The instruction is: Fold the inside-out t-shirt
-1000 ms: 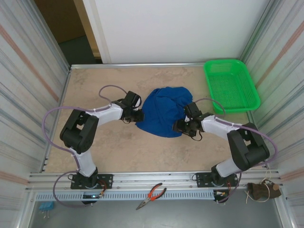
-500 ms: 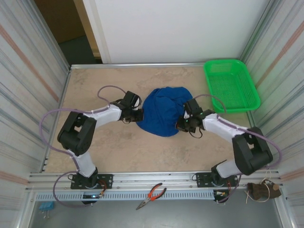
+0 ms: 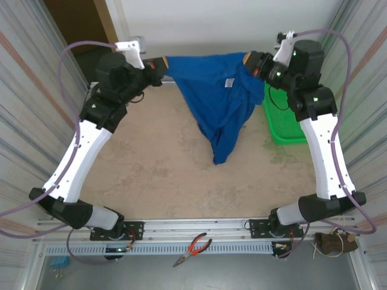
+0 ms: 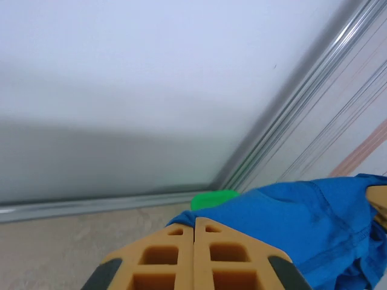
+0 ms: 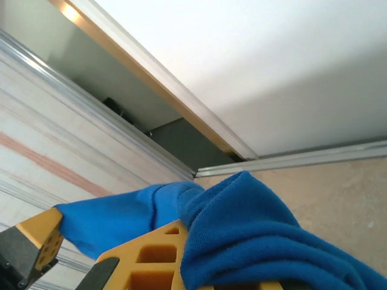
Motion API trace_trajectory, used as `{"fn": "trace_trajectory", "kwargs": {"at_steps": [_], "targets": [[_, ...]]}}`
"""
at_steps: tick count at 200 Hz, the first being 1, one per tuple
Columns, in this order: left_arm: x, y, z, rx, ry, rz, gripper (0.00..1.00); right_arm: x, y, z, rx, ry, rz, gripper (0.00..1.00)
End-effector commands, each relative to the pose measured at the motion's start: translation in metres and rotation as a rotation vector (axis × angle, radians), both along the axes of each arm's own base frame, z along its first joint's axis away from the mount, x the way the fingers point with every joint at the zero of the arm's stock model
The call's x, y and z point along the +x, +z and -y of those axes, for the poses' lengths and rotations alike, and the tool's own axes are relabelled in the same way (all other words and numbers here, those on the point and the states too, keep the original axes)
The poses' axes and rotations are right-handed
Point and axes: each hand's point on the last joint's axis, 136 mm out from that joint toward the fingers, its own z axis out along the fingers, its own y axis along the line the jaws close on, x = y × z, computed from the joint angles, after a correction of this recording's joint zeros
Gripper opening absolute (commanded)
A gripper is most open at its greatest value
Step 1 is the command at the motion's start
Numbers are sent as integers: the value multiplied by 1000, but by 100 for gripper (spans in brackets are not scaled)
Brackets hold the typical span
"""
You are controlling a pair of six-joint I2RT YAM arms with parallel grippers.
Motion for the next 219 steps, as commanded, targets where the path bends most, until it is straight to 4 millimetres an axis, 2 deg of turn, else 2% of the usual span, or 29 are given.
{"fn": "trace_trajectory", "kwargs": {"at_steps": [1, 18, 42, 64, 78, 90, 109, 120, 122, 129, 133, 145, 151, 162, 169, 172, 175, 187, 197, 205, 219], "targets": [[-5, 14, -16, -7, 43, 11, 0, 3, 2, -6, 33, 41, -39, 0], [-3, 23, -27, -18, 68, 29, 0, 9, 6, -5, 37, 37, -32, 0], [9, 21, -38, -39, 78, 2, 0, 30, 0, -4, 25, 38, -59, 0], [11, 21, -42, -42, 84, -1, 0, 44, -6, -4, 15, 44, -81, 0], [9, 14, -43, -28, 83, -18, 0, 45, -7, -12, 17, 78, -87, 0], [5, 0, -46, -24, 91, -46, 0, 45, -20, -23, -5, 104, -116, 0], [-5, -51, -52, -36, 113, -140, 0, 40, -55, -45, -57, 152, -181, 1], [-14, -95, -59, -46, 137, -215, 0, 34, -85, -62, -74, 192, -231, 4], [-18, -100, -61, -52, 144, -224, 0, 32, -86, -65, -74, 198, -228, 4], [-27, -129, -68, -67, 174, -277, 0, 25, -110, -77, -77, 221, -269, 5], [-31, -147, -72, -74, 192, -306, 0, 21, -132, -83, -80, 231, -309, 6], [-50, -199, -84, -78, 237, -393, 0, 1, -177, -109, -83, 292, -383, 11], [-60, -226, -91, -74, 265, -440, 0, -11, -202, -120, -95, 316, -431, 16], [-80, -275, -105, -57, 323, -533, 0, -35, -247, -138, -133, 362, -507, 39], [-94, -301, -112, -37, 346, -580, 0, -49, -273, -142, -167, 371, -555, 47], [-99, -310, -115, -27, 353, -595, 0, -53, -283, -141, -184, 364, -571, 49], [-104, -319, -118, -14, 360, -613, 4, -57, -291, -139, -199, 355, -584, 51], [-123, -341, -129, 50, 381, -642, 32, -68, -320, -122, -244, 293, -624, 57], [-136, -351, -139, 107, 405, -654, 51, -73, -338, -101, -268, 223, -650, 60], [-142, -355, -144, 137, 416, -658, 59, -76, -350, -85, -285, 175, -670, 61], [-147, -360, -145, 163, 403, -667, 63, -82, -365, -63, -311, 116, -699, 64]]}}
